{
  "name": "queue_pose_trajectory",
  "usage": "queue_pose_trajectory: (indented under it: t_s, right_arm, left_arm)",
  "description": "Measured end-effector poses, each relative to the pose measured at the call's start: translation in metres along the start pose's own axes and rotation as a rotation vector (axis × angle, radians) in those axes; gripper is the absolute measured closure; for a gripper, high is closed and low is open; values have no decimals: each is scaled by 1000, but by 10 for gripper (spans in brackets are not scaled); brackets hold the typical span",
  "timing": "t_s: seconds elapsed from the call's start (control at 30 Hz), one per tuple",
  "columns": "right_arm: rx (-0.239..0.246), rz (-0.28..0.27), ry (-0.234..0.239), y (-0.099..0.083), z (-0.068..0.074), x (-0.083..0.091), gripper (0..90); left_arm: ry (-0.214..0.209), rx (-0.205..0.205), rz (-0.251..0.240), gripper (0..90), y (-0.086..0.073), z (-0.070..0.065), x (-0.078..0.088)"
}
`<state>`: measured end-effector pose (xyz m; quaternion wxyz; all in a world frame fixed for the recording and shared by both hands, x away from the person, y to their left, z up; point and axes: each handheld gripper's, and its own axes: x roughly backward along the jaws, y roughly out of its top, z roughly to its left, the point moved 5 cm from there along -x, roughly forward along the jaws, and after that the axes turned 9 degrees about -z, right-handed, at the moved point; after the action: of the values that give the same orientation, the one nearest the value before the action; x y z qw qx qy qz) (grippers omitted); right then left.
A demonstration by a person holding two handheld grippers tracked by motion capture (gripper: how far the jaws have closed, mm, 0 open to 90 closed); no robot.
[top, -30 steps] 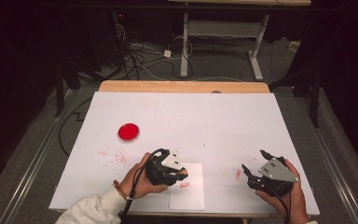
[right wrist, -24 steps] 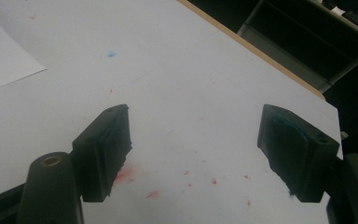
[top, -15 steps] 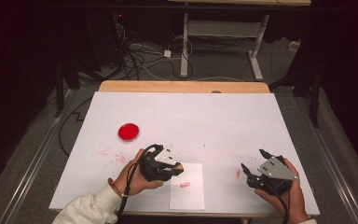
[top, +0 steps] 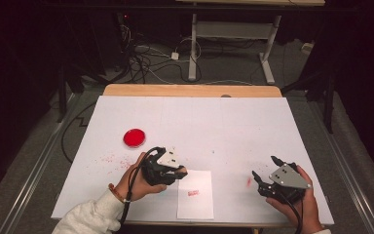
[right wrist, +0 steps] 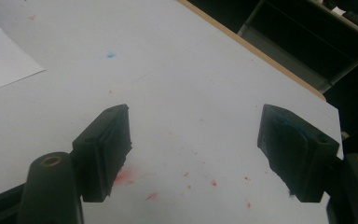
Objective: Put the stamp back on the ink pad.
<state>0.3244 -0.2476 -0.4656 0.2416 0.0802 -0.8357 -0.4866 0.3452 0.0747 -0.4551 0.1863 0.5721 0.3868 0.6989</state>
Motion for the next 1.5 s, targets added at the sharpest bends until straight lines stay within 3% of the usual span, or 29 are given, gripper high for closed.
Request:
queue_pose_trajectory:
  t_s: [0.37, 0.73, 0.9, 1.13, 1.4, 1.5]
  right_arm:
    - [-1, -2, 1, 0, 0, 1, 258]
    - [1, 3, -5, -2, 1, 3, 258]
    - [1, 3, 0, -2, 2, 4, 258]
    - [-1, 8, 3, -3, 3, 2, 259]
    - [0, 16, 9, -4, 4, 0, 259]
    - [-1, 19, 11, -4, 5, 0, 259]
  left_arm:
    - [71, 32, -10, 734, -3, 25, 16]
    - [159, 107, -26, 734, -16, 59, 36]
    - [198, 157, -48, 733, -23, 78, 47]
    - [271, 230, -32, 733, -41, 106, 57]
    - [309, 337, -23, 733, -65, 136, 59]
    - [318, 359, 2, 733, -72, 143, 59]
